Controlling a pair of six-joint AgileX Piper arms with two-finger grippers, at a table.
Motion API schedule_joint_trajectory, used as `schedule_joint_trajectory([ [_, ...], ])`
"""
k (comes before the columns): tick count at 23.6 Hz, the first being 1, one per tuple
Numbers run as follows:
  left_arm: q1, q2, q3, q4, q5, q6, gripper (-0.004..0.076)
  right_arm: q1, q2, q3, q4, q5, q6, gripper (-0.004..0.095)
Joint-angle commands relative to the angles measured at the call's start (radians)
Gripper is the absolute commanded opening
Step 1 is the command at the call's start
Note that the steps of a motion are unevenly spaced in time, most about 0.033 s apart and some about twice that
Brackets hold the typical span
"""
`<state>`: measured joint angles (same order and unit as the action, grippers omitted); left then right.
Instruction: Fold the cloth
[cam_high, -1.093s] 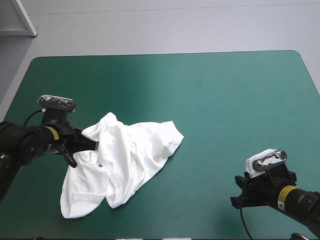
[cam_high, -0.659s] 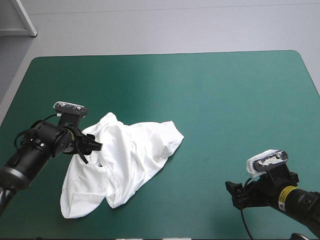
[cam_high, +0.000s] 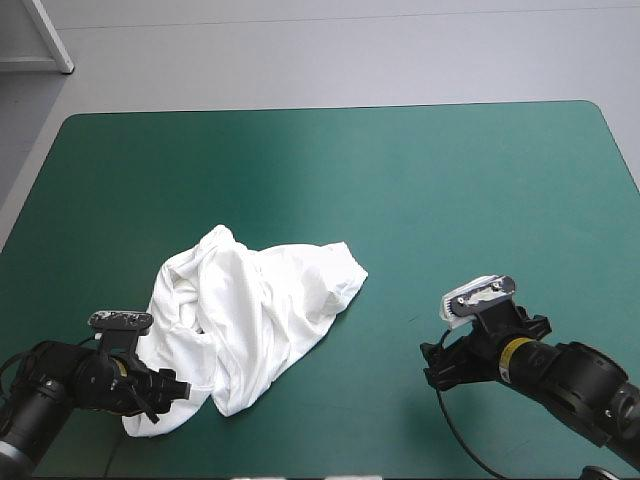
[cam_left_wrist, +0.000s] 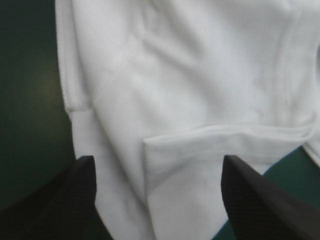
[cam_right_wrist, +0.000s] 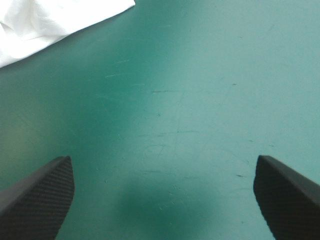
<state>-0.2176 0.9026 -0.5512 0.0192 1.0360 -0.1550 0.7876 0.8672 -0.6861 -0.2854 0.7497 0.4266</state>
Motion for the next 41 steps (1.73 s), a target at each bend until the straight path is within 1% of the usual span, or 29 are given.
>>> schedule_joint_trajectory([
  [1, 0.000, -0.031, 0.014, 0.020, -0.011, -0.022, 0.0509, 0.002, 0.077, -0.074, -0.025, -0.086, -0.007, 0.0914],
  [5, 0.000, -0.018, 0.032, 0.017, -0.021, -0.022, 0.0507, 0.002, 0.199, -0.179, -0.039, -0.113, -0.014, 0.0914],
  [7, 0.000, -0.009, 0.032, 0.017, -0.021, -0.022, 0.0465, 0.002, 0.260, -0.238, -0.051, -0.118, -0.017, 0.0914],
  [11, 0.000, 0.029, 0.032, 0.010, -0.017, -0.022, 0.0316, 0.002, 0.362, -0.326, -0.064, -0.116, -0.025, 0.0914],
  [13, 0.000, 0.082, 0.032, 0.008, -0.008, -0.020, 0.0229, 0.000, 0.434, -0.387, -0.064, -0.102, -0.037, 0.0914],
  [14, 0.000, 0.104, 0.032, 0.002, -0.005, -0.009, 0.0207, -0.004, 0.458, -0.407, -0.060, -0.095, -0.044, 0.0914],
  [15, 0.000, 0.149, 0.032, -0.019, -0.005, 0.014, 0.0181, -0.021, 0.499, -0.441, -0.022, -0.090, -0.084, 0.0914],
  [16, 0.000, 0.175, 0.032, -0.030, -0.005, 0.030, 0.0174, -0.040, 0.520, -0.453, 0.023, -0.088, -0.110, 0.0914],
  [17, 0.000, 0.227, 0.032, -0.058, -0.021, 0.053, 0.0162, -0.075, 0.556, -0.466, 0.088, -0.092, -0.173, 0.0914],
  [19, 0.000, 0.291, 0.032, -0.117, -0.040, 0.096, 0.0142, -0.131, 0.584, -0.465, 0.174, -0.104, -0.253, 0.0914],
  [20, 0.000, 0.308, 0.032, -0.133, -0.049, 0.108, 0.0128, -0.146, 0.592, -0.465, 0.192, -0.106, -0.269, 0.0914],
  [21, 0.000, 0.323, 0.030, -0.141, -0.066, 0.117, 0.0081, -0.163, 0.596, -0.465, 0.204, -0.116, -0.278, 0.0914],
  [22, 0.000, 0.319, 0.030, -0.148, -0.073, 0.138, -0.0006, -0.173, 0.602, -0.465, 0.199, -0.129, -0.282, 0.0914],
  [26, 0.000, 0.237, 0.000, -0.143, -0.054, 0.129, -0.0010, -0.178, 0.642, -0.476, 0.198, -0.159, -0.289, 0.0911],
  [28, 0.000, 0.179, -0.034, -0.141, -0.030, 0.119, -0.0010, -0.178, 0.674, -0.488, 0.208, -0.166, -0.297, 0.0903],
  [29, 0.000, 0.120, -0.078, -0.122, -0.001, 0.085, -0.0010, -0.178, 0.712, -0.504, 0.210, -0.169, -0.297, 0.0902],
  [32, 0.000, 0.055, -0.135, -0.111, 0.038, 0.075, -0.0010, -0.178, 0.762, -0.518, 0.228, -0.188, -0.300, 0.0892],
  [36, 0.000, 0.028, -0.186, -0.115, 0.062, 0.075, -0.0010, -0.178, 0.808, -0.523, 0.295, -0.234, -0.346, 0.0848],
  [41, 0.000, 0.030, -0.198, -0.123, 0.065, 0.075, -0.0010, -0.178, 0.878, -0.523, 0.311, -0.279, -0.353, 0.0780],
])
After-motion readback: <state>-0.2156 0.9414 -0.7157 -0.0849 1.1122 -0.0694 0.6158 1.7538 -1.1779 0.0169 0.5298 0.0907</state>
